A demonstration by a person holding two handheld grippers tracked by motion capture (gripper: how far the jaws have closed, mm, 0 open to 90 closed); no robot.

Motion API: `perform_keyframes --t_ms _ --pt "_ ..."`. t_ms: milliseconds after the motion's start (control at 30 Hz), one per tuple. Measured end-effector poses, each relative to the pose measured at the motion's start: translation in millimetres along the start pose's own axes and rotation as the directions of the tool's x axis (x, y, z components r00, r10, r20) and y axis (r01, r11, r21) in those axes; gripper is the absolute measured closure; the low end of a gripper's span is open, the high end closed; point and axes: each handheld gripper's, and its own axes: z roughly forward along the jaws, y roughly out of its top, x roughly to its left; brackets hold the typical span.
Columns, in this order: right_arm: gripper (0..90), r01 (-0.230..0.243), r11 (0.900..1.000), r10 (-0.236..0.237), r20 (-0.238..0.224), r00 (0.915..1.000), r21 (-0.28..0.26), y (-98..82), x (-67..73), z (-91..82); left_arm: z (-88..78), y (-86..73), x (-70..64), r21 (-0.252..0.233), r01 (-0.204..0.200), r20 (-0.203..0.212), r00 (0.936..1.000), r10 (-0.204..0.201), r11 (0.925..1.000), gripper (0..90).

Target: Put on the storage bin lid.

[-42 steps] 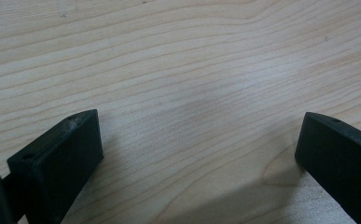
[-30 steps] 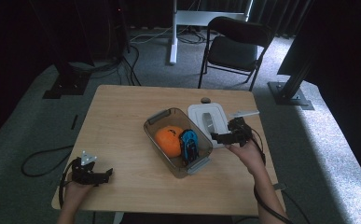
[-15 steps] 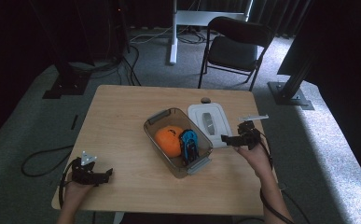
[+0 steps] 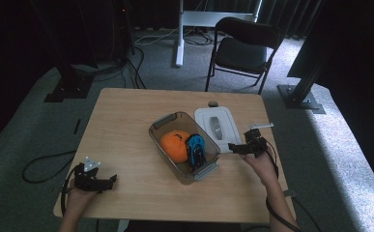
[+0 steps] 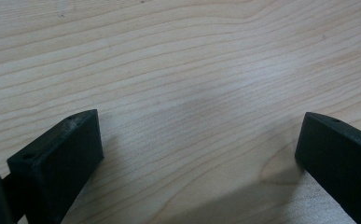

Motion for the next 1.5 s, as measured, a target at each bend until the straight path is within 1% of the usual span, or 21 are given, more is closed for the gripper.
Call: perform_keyframes --t_ms 67,100,167,300,500,767,833,900,933,967,1033,1100,1133,1200,1367,1433,1467,1500 --pt "15.5 0.0 1.0 0.0 0.011 0.9999 0.001 -0.2 1.0 4.0 0.0 0.0 0.0 0.0 0.0 0.0 1.0 0.0 1.0 1.1" --pt "15.8 0.003 1.0 -0.003 0.007 1.0 -0.003 -0.2 1.3 5.8 0.0 0.0 0.0 0.0 0.0 0.0 1.0 0.0 1.0 1.1" --pt "16.2 0.004 1.0 -0.004 0.016 0.9999 -0.005 0.3 2.2 9.3 0.0 0.0 0.0 0.0 0.0 0.0 1.0 0.0 1.0 1.1" --pt "16.4 0.01 1.0 -0.01 0.011 0.9999 -0.002 2.1 4.4 16.3 0.0 0.0 0.0 0.0 0.0 0.0 1.0 0.0 1.0 1.1" --pt "16.7 -0.003 1.0 0.003 0.02 0.9998 -0.011 5.8 5.9 25.7 0.0 0.0 0.0 0.0 0.0 0.0 1.0 0.0 1.0 1.1" --pt "16.8 0.001 1.0 0.0 0.043 0.9991 -0.02 9.5 5.7 40.7 0.0 0.0 0.0 0.0 0.0 0.0 1.0 0.0 1.0 1.1" --pt "16.8 -0.003 1.0 0.004 0.037 0.9993 -0.022 10.0 6.4 44.4 0.0 0.0 0.0 0.0 0.0 0.0 1.0 0.0 1.0 1.1" --pt "16.8 0.001 1.0 0.0 0.045 0.999 -0.02 10.8 7.7 48.3 0.0 0.0 0.0 0.0 0.0 0.0 1.0 0.0 1.0 1.1" --pt "16.8 -0.001 1.0 0.002 0.041 0.9992 -0.02 11.2 8.3 50.1 0.0 0.0 0.0 0.0 0.0 0.0 1.0 0.0 1.0 1.1" --pt "16.8 0.0 1.0 0.001 0.049 0.9988 -0.023 11.8 8.9 52.0 0.0 0.0 0.0 0.0 0.0 0.0 1.0 0.0 1.0 1.1" --pt "16.8 -0.001 1.0 0.002 0.043 0.9991 -0.027 13.2 9.4 54.8 0.0 0.0 0.0 0.0 0.0 0.0 1.0 0.0 1.0 1.1" --pt "16.8 0.004 1.0 -0.003 0.056 0.9984 -0.022 14.8 10.4 57.8 0.0 0.0 0.0 0.0 0.0 0.0 1.0 0.0 1.0 1.1" --pt "16.8 0.0 1.0 0.001 0.055 0.9985 -0.023 15.5 10.8 58.8 0.0 0.0 0.0 0.0 0.0 0.0 1.0 0.0 1.0 1.1" --pt "18.8 0.002 1.0 0.0 0.061 0.9981 -0.024 17.0 11.2 60.3 0.0 0.0 0.0 0.0 0.0 0.0 1.0 0.0 1.0 1.1" --pt "18.9 -0.003 1.0 0.004 0.058 0.9983 -0.026 19.8 14.3 63.9 -0.1 -0.2 -0.2 0.0 0.001 -0.001 1.0 -0.001 1.0 1.1" --pt "18.9 0.009 1.0 -0.007 0.058 0.9983 -0.024 20.8 16.6 65.3 -0.1 -0.2 -0.1 0.0 0.0 -0.001 1.0 0.0 1.0 1.1" --pt "18.9 0.015 1.0 -0.014 0.067 0.9976 -0.023 21.5 17.5 66.0 -0.1 -0.2 -0.2 0.0 0.0 -0.001 1.0 0.0 1.0 1.1" --pt "18.9 0.014 1.0 -0.012 0.066 0.9978 -0.022 22.4 17.6 66.8 -0.1 -0.2 -0.2 0.0 0.0 -0.001 1.0 0.0 1.0 1.1"
